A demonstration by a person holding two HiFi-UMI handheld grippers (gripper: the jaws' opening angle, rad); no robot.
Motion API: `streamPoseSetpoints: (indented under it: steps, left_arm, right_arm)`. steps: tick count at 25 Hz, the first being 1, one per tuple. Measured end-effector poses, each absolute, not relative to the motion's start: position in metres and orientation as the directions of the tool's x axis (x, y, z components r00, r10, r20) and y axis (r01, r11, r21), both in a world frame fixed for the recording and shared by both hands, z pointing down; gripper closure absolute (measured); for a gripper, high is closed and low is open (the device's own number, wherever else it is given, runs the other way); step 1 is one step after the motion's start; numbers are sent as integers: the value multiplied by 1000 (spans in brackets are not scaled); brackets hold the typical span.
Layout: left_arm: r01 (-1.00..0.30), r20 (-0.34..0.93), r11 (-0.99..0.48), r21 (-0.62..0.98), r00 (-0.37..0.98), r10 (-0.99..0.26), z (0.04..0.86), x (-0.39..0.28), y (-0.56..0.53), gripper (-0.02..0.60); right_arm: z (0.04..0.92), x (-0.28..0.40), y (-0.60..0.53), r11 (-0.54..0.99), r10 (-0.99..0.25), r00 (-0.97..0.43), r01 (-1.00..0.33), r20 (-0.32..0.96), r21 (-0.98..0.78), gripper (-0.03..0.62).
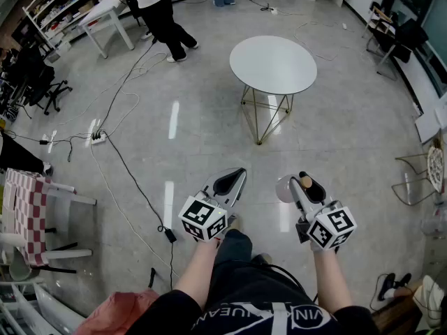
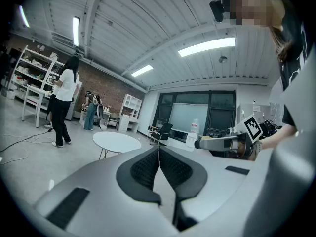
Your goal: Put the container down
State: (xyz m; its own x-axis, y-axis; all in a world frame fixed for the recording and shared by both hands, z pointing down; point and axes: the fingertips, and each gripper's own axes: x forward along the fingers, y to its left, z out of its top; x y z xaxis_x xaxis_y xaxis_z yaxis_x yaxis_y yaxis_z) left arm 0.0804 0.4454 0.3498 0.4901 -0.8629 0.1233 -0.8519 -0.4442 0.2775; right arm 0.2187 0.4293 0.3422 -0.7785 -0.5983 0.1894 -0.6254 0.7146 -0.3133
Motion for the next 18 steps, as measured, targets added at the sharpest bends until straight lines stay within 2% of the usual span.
streamPoseSetpoints:
  steps: [18]
  left_arm:
    - [-833, 136, -465, 299, 520, -843, 368, 15, 349, 568]
  right_arm:
    - [359, 174, 332, 651, -661, -724, -684, 199, -330, 462]
